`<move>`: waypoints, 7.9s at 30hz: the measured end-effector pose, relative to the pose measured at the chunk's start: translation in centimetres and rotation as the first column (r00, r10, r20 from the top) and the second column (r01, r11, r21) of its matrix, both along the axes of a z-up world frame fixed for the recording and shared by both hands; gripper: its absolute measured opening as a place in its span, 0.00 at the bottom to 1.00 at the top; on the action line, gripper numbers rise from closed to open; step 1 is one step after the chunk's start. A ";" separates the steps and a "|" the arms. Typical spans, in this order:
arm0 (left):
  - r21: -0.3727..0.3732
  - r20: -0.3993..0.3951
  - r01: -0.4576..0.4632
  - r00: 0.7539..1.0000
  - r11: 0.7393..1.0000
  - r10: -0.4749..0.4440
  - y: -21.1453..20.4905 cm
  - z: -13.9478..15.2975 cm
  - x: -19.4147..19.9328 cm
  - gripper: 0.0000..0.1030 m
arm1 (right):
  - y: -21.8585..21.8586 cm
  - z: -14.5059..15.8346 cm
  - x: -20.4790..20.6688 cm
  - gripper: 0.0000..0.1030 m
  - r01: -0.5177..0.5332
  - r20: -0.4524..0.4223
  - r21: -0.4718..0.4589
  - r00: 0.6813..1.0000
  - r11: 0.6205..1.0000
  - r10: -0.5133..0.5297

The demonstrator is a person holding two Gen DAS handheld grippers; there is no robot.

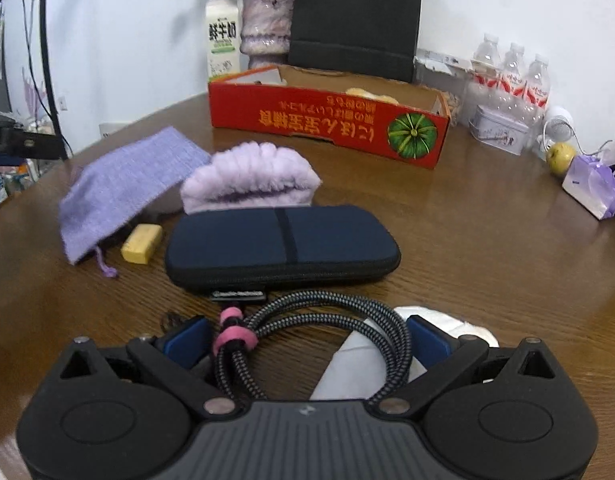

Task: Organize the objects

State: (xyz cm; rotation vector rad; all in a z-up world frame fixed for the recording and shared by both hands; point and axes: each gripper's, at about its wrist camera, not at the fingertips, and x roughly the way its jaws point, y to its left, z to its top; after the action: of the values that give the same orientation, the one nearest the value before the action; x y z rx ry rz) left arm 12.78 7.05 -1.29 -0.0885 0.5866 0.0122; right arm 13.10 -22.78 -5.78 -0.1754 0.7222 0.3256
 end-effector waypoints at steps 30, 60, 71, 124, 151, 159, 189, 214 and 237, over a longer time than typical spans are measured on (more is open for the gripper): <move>0.020 -0.085 0.171 0.982 0.985 -0.169 -4.2 -2.5 2.2 1.00 | -2.7 1.3 -2.9 0.85 0.040 0.176 0.092 0.983 0.995 -0.056; 0.057 -0.098 0.213 0.973 0.975 -0.207 -5.8 -4.4 4.3 0.80 | -4.3 2.9 -2.8 0.85 0.070 0.242 0.141 0.965 0.988 -0.103; 0.041 -0.080 0.242 0.968 0.969 -0.238 -3.4 -3.8 3.2 0.24 | -4.1 3.0 -2.7 0.85 0.066 0.245 0.155 0.964 0.986 -0.103; -0.073 0.109 0.222 0.971 0.972 -0.213 -9.7 4.9 14.7 0.16 | 0.3 10.6 9.3 0.85 0.003 0.418 0.203 0.904 0.979 -0.090; -0.166 0.151 0.150 0.981 0.975 -0.126 -9.5 6.2 25.4 0.16 | 2.5 12.6 21.8 0.85 0.005 0.414 0.209 0.906 0.978 -0.093; -0.176 0.123 0.121 0.987 0.977 -0.100 -9.0 5.5 28.8 0.16 | 2.9 11.0 25.9 0.85 0.015 0.385 0.221 0.917 0.975 -0.102; -0.157 0.072 0.110 0.992 0.982 -0.100 -9.6 1.8 33.9 0.23 | 0.3 5.5 32.0 0.87 0.099 0.331 0.265 0.925 0.959 -0.187; -0.148 0.046 0.016 0.999 0.989 -0.009 -9.0 2.4 33.2 1.00 | 0.2 6.7 31.3 1.00 0.138 0.264 0.219 0.944 0.966 -0.195; -0.131 0.103 0.019 0.995 0.991 -0.005 -8.6 4.4 29.1 1.00 | 0.4 8.9 27.3 1.00 0.120 0.291 0.175 0.942 0.977 -0.167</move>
State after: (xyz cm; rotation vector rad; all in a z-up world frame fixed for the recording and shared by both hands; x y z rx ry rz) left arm 41.90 -1.56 3.14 -0.2130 0.4845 -0.0424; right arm 40.43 -22.38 3.12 -0.0225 0.3987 0.2070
